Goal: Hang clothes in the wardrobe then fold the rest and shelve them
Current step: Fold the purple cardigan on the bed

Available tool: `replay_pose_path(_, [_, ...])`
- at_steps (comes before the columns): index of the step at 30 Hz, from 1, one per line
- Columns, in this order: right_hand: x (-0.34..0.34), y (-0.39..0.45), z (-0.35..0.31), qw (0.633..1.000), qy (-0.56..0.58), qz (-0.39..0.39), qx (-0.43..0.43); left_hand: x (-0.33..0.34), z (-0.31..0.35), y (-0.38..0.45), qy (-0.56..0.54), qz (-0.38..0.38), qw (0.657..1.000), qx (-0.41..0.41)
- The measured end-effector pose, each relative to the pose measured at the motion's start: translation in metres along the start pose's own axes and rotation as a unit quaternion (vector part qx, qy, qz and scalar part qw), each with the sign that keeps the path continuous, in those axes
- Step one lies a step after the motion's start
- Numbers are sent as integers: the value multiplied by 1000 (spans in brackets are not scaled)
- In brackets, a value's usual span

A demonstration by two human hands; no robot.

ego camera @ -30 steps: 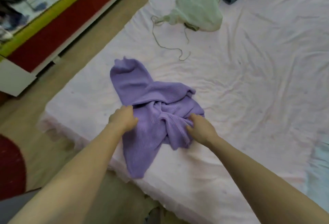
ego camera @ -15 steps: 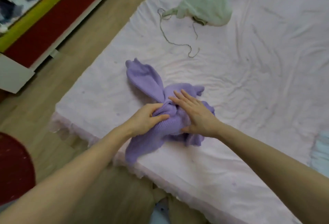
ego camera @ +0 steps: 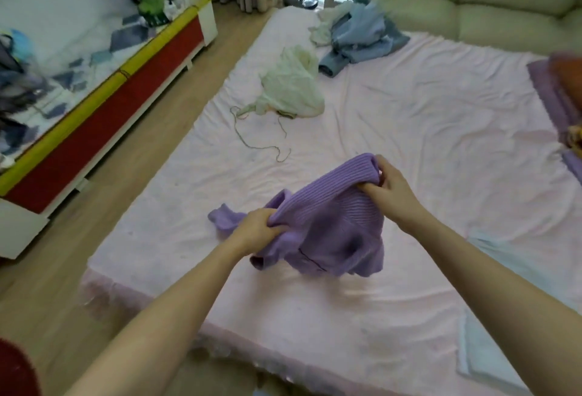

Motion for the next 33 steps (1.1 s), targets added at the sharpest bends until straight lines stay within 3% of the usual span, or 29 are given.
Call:
replay_pose_path(3, [-51, -23, -10, 992, -114, -32, -36, -13, 50, -2, -23, 86, 996, 13])
replay_pose_path(10, [-164, -42, -2, 959, -282, 38, 7, -24, 207, -5, 29, 70, 990, 119])
replay_pose_path(12, [-168, -43, -13, 947, -319, 35, -29, -21, 248, -9, 27, 62, 986, 154])
replay_pose_path(14, [-149, -47, -28, 952, -296, -16, -72, -15, 282, -15, 8, 40, 983, 182])
replay_pose_path(16, [-124, -52, -34, 976, -195, -72, -63, -7, 308, -21, 13, 22, 976, 216])
replay_pose_path(19, [-104, -51, -45, 996, -37, -68, -46, -5, 329, -30, 31, -5, 968, 250])
replay_pose_path(23, [-102, -38, -72, 997, -26, 0, -71, -30, 308, -33, -73, -67, 960, 263])
replay_pose_path(26, [-89, -21, -93, 994, -27, 68, -82, -53, 230, -10, -200, -54, 959, 194])
replay_pose_path(29, [-70, -3, -113, 987, -37, 138, -69, -49, 126, 19, -140, -24, 984, 110])
replay_pose_path(33, [-46, 12, -121, 982, -24, 182, -48, -16, 37, 44, -38, -114, 991, 53])
Point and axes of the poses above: each hand's wrist, its own y-axis towards the middle knuckle, its own x-axis out of the palm, z = x × y, the point moved 10 cm from there along y, towards the middle knuckle, and after that the axes turned 1 degree about -x, right-handed, at the moved point
